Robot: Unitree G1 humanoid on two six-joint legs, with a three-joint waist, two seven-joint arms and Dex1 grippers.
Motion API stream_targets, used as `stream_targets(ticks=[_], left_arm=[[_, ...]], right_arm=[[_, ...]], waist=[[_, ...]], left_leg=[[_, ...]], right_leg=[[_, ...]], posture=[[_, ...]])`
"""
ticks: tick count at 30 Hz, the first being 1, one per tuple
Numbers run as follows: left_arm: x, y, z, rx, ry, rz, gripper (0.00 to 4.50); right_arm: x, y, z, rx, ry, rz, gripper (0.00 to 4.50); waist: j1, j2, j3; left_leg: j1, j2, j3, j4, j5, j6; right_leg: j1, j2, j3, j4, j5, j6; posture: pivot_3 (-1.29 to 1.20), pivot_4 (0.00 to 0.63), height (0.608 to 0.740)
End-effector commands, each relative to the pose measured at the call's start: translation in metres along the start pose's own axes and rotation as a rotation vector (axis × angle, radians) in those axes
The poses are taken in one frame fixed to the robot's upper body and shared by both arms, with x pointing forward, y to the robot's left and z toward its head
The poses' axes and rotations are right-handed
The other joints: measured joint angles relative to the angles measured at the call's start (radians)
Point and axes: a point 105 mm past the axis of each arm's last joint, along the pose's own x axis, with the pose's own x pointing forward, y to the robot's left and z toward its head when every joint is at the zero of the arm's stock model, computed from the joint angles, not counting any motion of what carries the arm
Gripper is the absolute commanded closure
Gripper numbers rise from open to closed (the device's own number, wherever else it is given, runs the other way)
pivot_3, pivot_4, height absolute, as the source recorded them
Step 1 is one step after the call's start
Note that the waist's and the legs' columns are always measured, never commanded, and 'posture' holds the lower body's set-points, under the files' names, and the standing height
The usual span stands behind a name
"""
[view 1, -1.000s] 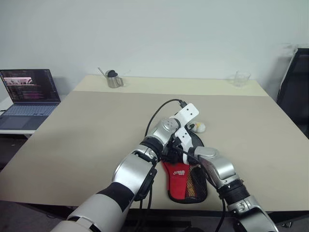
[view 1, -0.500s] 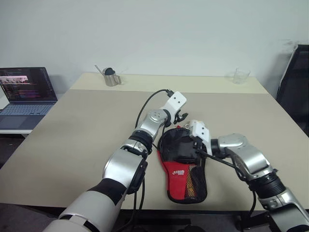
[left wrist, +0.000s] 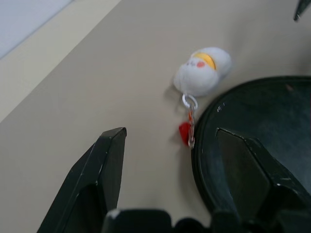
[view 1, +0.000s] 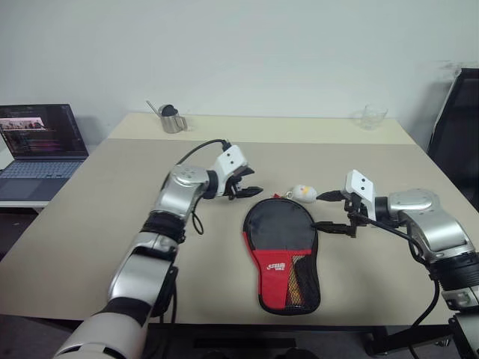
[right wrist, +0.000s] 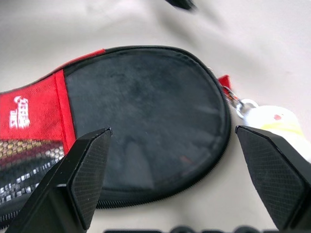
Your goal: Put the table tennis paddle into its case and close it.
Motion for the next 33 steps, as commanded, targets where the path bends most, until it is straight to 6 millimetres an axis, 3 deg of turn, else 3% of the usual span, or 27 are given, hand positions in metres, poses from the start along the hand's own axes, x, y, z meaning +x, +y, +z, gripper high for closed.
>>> stream_targets(ticks=[1,3,7,11,13,19,29,33], left_arm=[[-0.037,-0.006,0.001,0.015,0.006,-0.038,1.31],[-0.055,-0.003,-0.008,0.008,0.055,0.006,1.31],[-0.073,-0.012,0.001,-0.087,0.009,-0.006,1.31],[-0.067,-0.062,-0.008,-0.118,0.028,-0.153,1.31],[-0.058,-0.072,-0.010,-0.157,0.002,-0.143,1.31],[-0.001,-0.095,-0.008,-0.266,-0.111,-0.002,1.31],[0.044,-0.088,0.004,-0.314,-0.130,0.158,1.31],[0.048,-0.082,0.008,-0.314,-0.125,0.196,0.38]], right_arm=[[-0.016,-0.025,0.020,-0.053,-0.061,-0.098,0.00],[-0.017,-0.036,0.022,-0.050,-0.073,-0.159,0.00],[-0.012,-0.053,0.028,-0.015,-0.116,-0.259,0.00],[-0.004,-0.075,0.029,0.038,-0.124,-0.406,0.00],[0.000,-0.083,0.028,0.083,-0.128,-0.466,0.00],[0.020,-0.089,0.012,0.212,-0.078,-0.562,0.00],[0.036,-0.081,0.007,0.301,-0.073,-0.573,0.00],[0.036,-0.082,0.005,0.321,-0.072,-0.580,0.00]], waist=[[-0.005,0.001,0.000],[-0.006,0.001,0.001],[0.001,0.000,0.002],[0.001,0.001,0.002],[0.002,0.001,0.002],[0.011,0.000,0.002],[0.000,0.000,0.002],[-0.001,0.000,0.002]], left_leg=[[0.000,0.000,0.000,0.000,0.000,0.000],[0.002,0.000,0.001,0.001,0.000,0.000],[0.004,0.001,0.000,0.003,0.001,0.000],[0.007,0.001,0.000,0.003,0.001,0.000],[0.007,0.002,0.000,0.002,0.001,0.000],[0.006,0.002,0.001,0.004,0.002,0.001],[0.007,0.000,0.001,0.003,0.002,0.001],[0.007,0.001,0.001,0.003,0.002,0.001]], right_leg=[[0.000,0.000,0.001,0.001,0.000,0.000],[0.000,-0.001,0.002,0.004,0.000,0.000],[-0.001,-0.002,0.001,0.011,-0.002,-0.003],[0.001,-0.003,0.002,0.013,-0.002,-0.003],[0.002,-0.004,0.003,0.012,-0.002,-0.003],[0.002,-0.004,0.003,0.013,-0.001,-0.002],[0.002,-0.003,0.004,0.013,-0.001,-0.002],[0.002,-0.003,0.004,0.013,-0.001,-0.002]], posture=[[0.00,0.150,0.740],[0.00,0.150,0.740],[0.00,0.150,0.740],[0.00,0.150,0.740],[0.00,0.150,0.740],[0.00,0.150,0.740],[0.00,0.150,0.740],[0.00,0.150,0.740]])
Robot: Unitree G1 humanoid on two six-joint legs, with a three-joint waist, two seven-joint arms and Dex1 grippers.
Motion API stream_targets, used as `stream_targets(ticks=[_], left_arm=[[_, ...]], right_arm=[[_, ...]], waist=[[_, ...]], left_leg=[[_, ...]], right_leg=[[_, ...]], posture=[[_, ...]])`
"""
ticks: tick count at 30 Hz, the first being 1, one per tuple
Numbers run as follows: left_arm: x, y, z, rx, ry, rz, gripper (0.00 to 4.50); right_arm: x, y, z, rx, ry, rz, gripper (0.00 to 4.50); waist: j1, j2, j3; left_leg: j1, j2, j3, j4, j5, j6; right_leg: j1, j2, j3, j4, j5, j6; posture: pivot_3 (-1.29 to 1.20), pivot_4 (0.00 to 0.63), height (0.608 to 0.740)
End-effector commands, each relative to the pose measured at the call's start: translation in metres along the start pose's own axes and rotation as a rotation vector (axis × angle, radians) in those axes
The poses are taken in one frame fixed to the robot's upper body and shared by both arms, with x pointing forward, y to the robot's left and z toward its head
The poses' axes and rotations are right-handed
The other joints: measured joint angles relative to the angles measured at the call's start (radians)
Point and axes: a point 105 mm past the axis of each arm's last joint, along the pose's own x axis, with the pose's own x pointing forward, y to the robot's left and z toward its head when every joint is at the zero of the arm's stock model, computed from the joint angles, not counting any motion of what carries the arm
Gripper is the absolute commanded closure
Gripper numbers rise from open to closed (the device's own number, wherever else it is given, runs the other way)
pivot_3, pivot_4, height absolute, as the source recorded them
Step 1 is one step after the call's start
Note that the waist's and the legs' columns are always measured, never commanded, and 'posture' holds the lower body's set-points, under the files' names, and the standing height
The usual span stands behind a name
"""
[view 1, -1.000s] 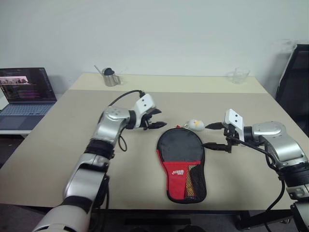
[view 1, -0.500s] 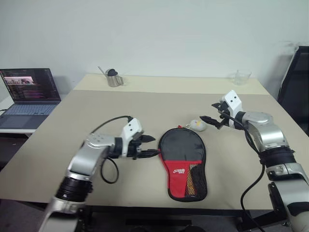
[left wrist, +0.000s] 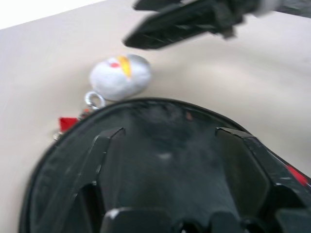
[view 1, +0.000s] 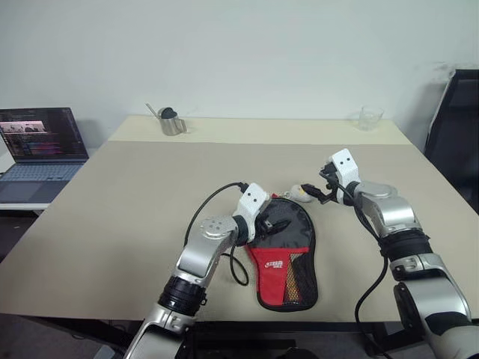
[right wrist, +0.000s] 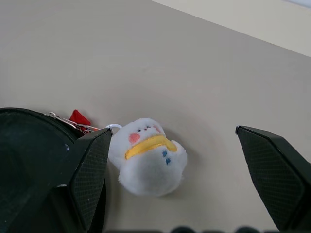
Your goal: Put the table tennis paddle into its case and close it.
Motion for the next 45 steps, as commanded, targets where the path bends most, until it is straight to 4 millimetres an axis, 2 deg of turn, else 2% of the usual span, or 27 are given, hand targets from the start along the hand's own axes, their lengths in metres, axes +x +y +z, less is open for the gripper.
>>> stream_targets(ticks=[1,9,14,17,22,29,37,45], left_arm=[[0.003,0.006,0.013,0.053,-0.016,0.045,0.05],[0.012,0.006,-0.008,0.027,0.102,0.068,0.05],[0.024,-0.009,0.001,0.039,0.075,0.002,0.05],[0.031,-0.014,0.009,0.032,0.060,-0.031,0.05],[0.040,-0.010,-0.012,0.006,0.155,-0.011,0.05],[0.038,-0.004,-0.039,-0.031,0.250,0.038,0.05],[0.038,-0.010,-0.032,-0.030,0.228,0.014,0.05],[0.032,-0.010,-0.034,-0.021,0.239,0.019,0.05]], right_arm=[[-0.004,-0.005,0.016,0.007,-0.052,-0.022,0.00],[0.000,-0.004,0.018,0.038,-0.059,-0.031,0.00],[0.004,-0.002,0.019,0.057,-0.058,-0.038,0.00],[0.009,-0.005,0.019,0.129,-0.051,-0.067,0.00],[0.018,0.001,0.022,0.205,-0.054,-0.058,0.00],[0.027,0.010,0.004,0.219,0.021,-0.050,0.00],[0.038,0.017,-0.028,0.275,0.135,-0.080,0.00],[0.046,0.022,-0.028,0.294,0.120,-0.089,0.00]], waist=[[0.000,0.000,0.000],[0.000,0.000,0.000],[0.001,0.000,0.000],[0.001,0.000,0.000],[-0.002,0.000,0.000],[-0.001,0.000,0.000],[-0.002,0.000,0.000],[-0.004,0.000,0.000]], left_leg=[[0.000,0.000,0.000,0.000,0.000,0.000],[0.000,0.000,0.000,0.000,0.000,0.000],[0.000,0.000,0.000,0.000,0.000,0.000],[0.000,0.000,0.001,0.000,0.000,0.000],[0.000,-0.001,0.001,-0.001,0.000,0.000],[0.000,0.000,0.001,-0.001,0.000,0.000],[0.003,0.000,0.001,-0.001,0.000,0.000],[0.005,0.000,0.002,-0.002,0.000,0.000]], right_leg=[[0.000,0.000,0.000,0.000,0.000,0.000],[0.000,0.001,0.000,0.000,0.000,0.000],[0.000,0.001,0.000,0.000,0.000,0.000],[0.000,0.001,0.001,0.000,0.000,0.000],[0.000,0.001,0.001,0.000,0.000,0.000],[0.000,0.001,0.000,-0.001,0.000,0.000],[0.001,0.001,0.003,0.000,0.000,0.001],[0.001,0.001,0.006,0.000,0.000,0.001]], posture=[[0.00,0.150,0.740],[0.00,0.150,0.740],[0.00,0.150,0.740],[0.00,0.150,0.740],[0.00,0.150,0.740],[0.00,0.150,0.740],[0.00,0.150,0.740],[0.00,0.150,0.740]])
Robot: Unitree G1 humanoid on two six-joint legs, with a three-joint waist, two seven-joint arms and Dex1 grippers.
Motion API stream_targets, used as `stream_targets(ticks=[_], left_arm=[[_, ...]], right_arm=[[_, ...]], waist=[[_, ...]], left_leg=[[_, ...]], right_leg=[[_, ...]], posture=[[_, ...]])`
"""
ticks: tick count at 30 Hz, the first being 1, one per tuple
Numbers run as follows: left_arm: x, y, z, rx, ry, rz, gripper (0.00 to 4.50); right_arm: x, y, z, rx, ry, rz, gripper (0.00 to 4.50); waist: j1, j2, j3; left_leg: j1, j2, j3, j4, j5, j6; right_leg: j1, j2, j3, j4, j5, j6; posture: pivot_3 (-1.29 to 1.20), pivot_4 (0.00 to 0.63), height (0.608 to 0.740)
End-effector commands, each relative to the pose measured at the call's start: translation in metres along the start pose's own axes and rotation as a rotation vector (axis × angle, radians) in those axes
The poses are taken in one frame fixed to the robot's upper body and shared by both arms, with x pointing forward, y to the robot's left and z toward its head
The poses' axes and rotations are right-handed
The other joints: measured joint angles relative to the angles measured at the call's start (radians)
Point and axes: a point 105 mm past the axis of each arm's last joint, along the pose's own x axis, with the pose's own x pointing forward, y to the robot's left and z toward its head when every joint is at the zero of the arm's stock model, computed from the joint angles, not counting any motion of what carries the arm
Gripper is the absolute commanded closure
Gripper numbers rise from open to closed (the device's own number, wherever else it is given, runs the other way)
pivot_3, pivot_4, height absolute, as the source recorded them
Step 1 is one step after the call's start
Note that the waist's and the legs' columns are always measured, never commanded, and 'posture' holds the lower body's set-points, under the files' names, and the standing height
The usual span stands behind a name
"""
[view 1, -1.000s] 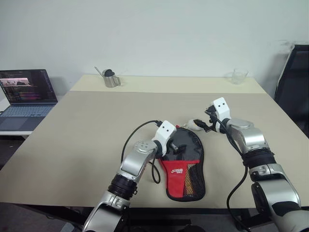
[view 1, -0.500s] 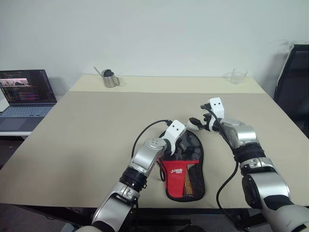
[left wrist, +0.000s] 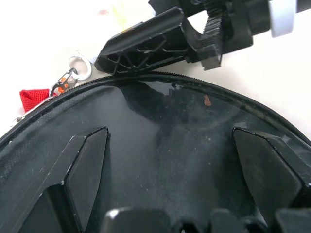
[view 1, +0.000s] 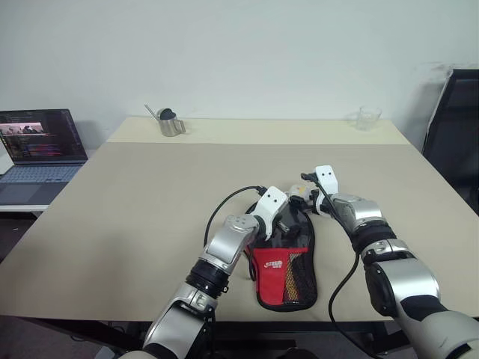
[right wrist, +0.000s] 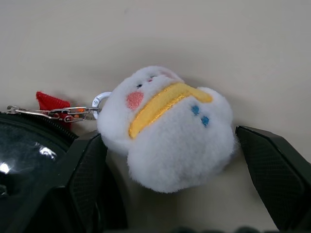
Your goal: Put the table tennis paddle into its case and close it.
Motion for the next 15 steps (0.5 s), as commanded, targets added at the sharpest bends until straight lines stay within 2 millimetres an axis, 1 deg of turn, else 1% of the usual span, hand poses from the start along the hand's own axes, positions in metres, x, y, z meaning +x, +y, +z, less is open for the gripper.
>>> stream_targets(ticks=[1,4,7,8,11,13,15], left_arm=[[-0.0017,-0.0024,-0.0085,0.001,0.031,-0.001,0.05],[-0.0031,-0.0010,-0.0094,-0.002,0.034,0.006,0.00],[-0.0037,-0.0012,-0.0096,-0.003,0.034,0.007,0.00],[-0.0037,-0.0014,-0.0098,-0.004,0.035,0.007,0.00],[-0.0031,-0.0025,-0.0111,-0.008,0.041,0.005,0.00],[-0.0020,-0.0040,-0.0107,-0.005,0.043,0.002,0.00],[-0.0010,-0.0058,-0.0095,-0.003,0.042,-0.004,0.00]], right_arm=[[0.0010,0.0046,0.0130,0.010,-0.051,0.014,0.00],[0.0014,0.0072,0.0149,0.002,-0.060,0.028,0.61],[0.0011,0.0079,0.0174,-0.009,-0.067,0.034,1.58],[0.0007,0.0082,0.0189,-0.014,-0.072,0.038,1.98],[-0.0002,0.0078,0.0201,-0.025,-0.074,0.042,2.98],[-0.0007,0.0063,0.0188,-0.031,-0.070,0.041,3.53],[-0.0014,0.0044,0.0176,-0.039,-0.066,0.038,3.97]], waist=[[-0.001,0.000,0.000],[-0.001,0.000,0.000],[-0.001,0.000,0.000],[-0.001,0.000,0.000],[-0.001,0.000,0.000],[-0.001,0.000,0.000],[-0.001,0.000,0.000]], left_leg=[[0.000,0.000,0.000,0.000,0.000,0.000],[0.001,0.000,0.001,-0.001,0.000,0.000],[0.002,0.000,0.001,-0.001,0.000,0.000],[0.002,0.000,0.002,-0.001,0.000,0.000],[0.002,0.000,0.002,-0.002,0.000,0.000],[0.002,0.000,0.002,-0.002,0.000,0.000],[0.002,0.000,0.002,-0.002,0.000,0.000]], right_leg=[[0.000,0.000,0.001,0.000,0.000,0.000],[0.000,0.000,0.002,0.000,0.000,0.000],[0.000,0.000,0.003,0.000,0.000,0.000],[0.000,0.000,0.003,0.000,0.000,0.000],[0.000,0.000,0.004,0.000,0.000,0.000],[0.000,0.000,0.004,0.000,0.000,0.000],[0.000,0.000,0.004,0.000,0.000,0.000]], posture=[[0.00,0.150,0.740],[0.00,0.150,0.740],[0.00,0.150,0.740],[0.00,0.150,0.740],[0.00,0.150,0.740],[0.00,0.150,0.740],[0.00,0.150,0.740]])
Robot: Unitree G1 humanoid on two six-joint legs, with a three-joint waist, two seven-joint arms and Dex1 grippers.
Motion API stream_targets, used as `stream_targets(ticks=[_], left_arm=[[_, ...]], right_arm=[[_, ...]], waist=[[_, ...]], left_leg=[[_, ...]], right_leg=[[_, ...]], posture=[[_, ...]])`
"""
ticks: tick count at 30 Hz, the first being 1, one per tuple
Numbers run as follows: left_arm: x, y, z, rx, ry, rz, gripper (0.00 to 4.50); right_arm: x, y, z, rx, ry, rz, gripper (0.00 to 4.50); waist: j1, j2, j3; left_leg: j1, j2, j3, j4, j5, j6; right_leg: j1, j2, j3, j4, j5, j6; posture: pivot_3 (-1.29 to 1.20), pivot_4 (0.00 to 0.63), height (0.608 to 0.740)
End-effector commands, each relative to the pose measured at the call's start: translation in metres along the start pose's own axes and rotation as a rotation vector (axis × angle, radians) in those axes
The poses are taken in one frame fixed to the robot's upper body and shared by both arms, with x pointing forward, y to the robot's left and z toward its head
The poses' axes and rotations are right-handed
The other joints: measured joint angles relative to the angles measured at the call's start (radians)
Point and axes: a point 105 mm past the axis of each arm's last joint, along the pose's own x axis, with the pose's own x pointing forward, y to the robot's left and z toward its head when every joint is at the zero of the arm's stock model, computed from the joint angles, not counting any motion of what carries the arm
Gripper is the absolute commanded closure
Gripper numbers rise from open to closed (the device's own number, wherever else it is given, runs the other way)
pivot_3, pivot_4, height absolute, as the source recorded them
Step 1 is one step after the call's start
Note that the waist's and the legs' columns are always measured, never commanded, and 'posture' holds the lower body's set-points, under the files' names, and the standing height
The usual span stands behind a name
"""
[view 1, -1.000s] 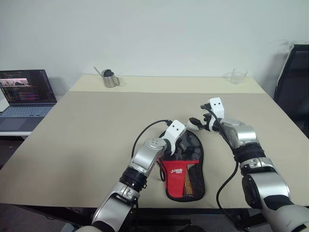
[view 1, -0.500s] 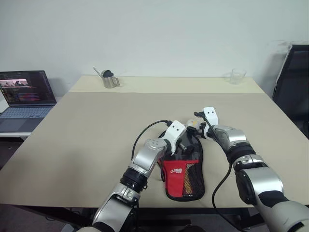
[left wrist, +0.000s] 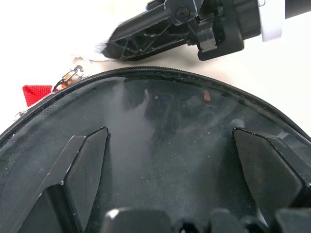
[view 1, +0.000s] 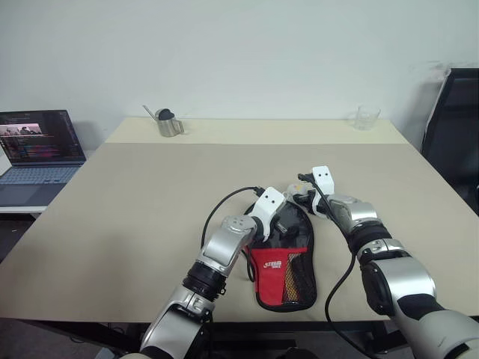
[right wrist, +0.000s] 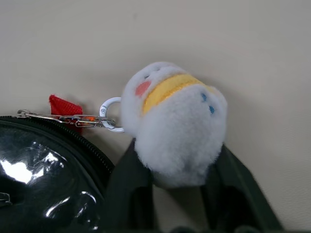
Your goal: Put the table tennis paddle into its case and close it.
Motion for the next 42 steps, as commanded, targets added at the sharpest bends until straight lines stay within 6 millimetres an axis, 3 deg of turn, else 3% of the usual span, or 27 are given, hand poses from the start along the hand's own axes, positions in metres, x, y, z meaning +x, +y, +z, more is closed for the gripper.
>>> stream_targets(ticks=[1,3,10,16,30,33,42], left_arm=[[0.002,-0.006,-0.008,-0.003,0.038,-0.013,0.00],[0.003,-0.007,-0.009,-0.005,0.040,-0.014,0.00],[0.005,-0.008,-0.010,-0.012,0.057,-0.011,0.00],[0.006,-0.011,-0.012,-0.017,0.067,-0.018,0.00],[0.008,-0.011,-0.015,-0.031,0.086,-0.017,0.00],[0.009,-0.015,-0.016,-0.022,0.086,-0.026,0.00],[0.009,-0.017,-0.017,-0.021,0.089,-0.038,0.00]], right_arm=[[-0.004,-0.003,0.018,-0.045,-0.049,-0.003,4.14],[-0.006,-0.005,0.018,-0.049,-0.048,-0.005,4.32],[-0.016,-0.023,0.019,-0.078,-0.044,-0.027,4.33],[-0.029,-0.048,0.016,-0.101,-0.026,-0.087,4.33],[-0.044,-0.063,0.003,-0.145,0.015,-0.089,4.33],[-0.052,-0.058,0.005,-0.185,-0.001,-0.033,4.33],[-0.096,-0.016,-0.007,-0.352,-0.018,0.238,4.33]], waist=[[0.000,0.000,0.000],[0.000,0.000,0.000],[0.002,0.000,0.000],[0.004,0.000,0.000],[0.005,0.000,0.000],[0.007,0.000,0.000],[0.006,0.000,0.000]], left_leg=[[0.000,0.000,0.000,0.000,0.000,0.000],[0.000,0.000,0.000,0.000,0.000,0.000],[0.000,0.000,0.001,0.000,0.000,0.000],[0.000,-0.001,0.001,0.000,0.000,0.000],[0.000,-0.001,0.001,0.000,0.000,0.000],[0.000,-0.001,0.000,0.000,0.000,0.000],[0.000,-0.002,0.000,0.000,0.000,0.000]], right_leg=[[0.000,0.000,0.000,0.000,0.000,0.000],[0.000,0.000,0.000,0.000,0.000,0.000],[0.000,0.000,0.000,0.000,0.000,0.000],[0.000,0.000,0.001,0.000,0.000,0.001],[0.000,0.000,0.001,-0.001,0.000,0.002],[0.000,0.000,0.001,-0.001,0.000,0.002],[0.000,0.000,0.000,-0.002,0.000,0.002]], posture=[[0.00,0.150,0.740],[0.00,0.150,0.740],[0.00,0.150,0.740],[0.00,0.150,0.740],[0.00,0.150,0.740],[0.00,0.150,0.740],[0.00,0.150,0.740]])
